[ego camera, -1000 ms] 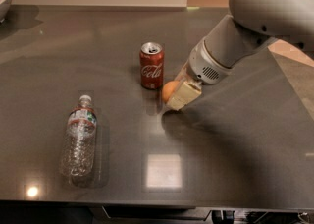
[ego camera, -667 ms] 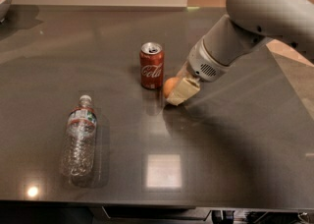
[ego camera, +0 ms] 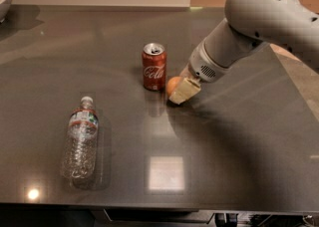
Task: Move orange near coke can
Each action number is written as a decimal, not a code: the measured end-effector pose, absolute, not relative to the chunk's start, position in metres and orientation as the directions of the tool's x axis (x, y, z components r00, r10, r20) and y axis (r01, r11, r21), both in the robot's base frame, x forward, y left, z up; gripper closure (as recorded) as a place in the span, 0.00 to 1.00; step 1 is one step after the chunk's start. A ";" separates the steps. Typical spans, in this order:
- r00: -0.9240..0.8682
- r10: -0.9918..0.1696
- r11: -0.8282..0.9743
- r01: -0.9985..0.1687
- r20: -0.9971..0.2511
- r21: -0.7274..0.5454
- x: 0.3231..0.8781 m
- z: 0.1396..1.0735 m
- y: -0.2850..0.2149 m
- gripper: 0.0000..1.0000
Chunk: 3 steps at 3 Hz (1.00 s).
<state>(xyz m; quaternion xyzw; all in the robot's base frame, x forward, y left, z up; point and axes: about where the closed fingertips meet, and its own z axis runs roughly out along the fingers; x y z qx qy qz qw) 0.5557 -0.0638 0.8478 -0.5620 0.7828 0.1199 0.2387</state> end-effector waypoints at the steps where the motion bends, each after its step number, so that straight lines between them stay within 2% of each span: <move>1: -0.255 -0.820 0.344 -0.935 -0.513 -0.085 0.561 0.844 -0.066 0.36; 2: -0.253 -0.821 0.342 -0.936 -0.512 -0.086 0.560 0.845 -0.065 0.12; 3: -0.251 -0.821 0.340 -0.936 -0.512 -0.087 0.559 0.845 -0.064 0.00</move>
Offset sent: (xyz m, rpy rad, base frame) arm 0.0047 -0.0020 -0.0034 0.0033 -0.0056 -0.0042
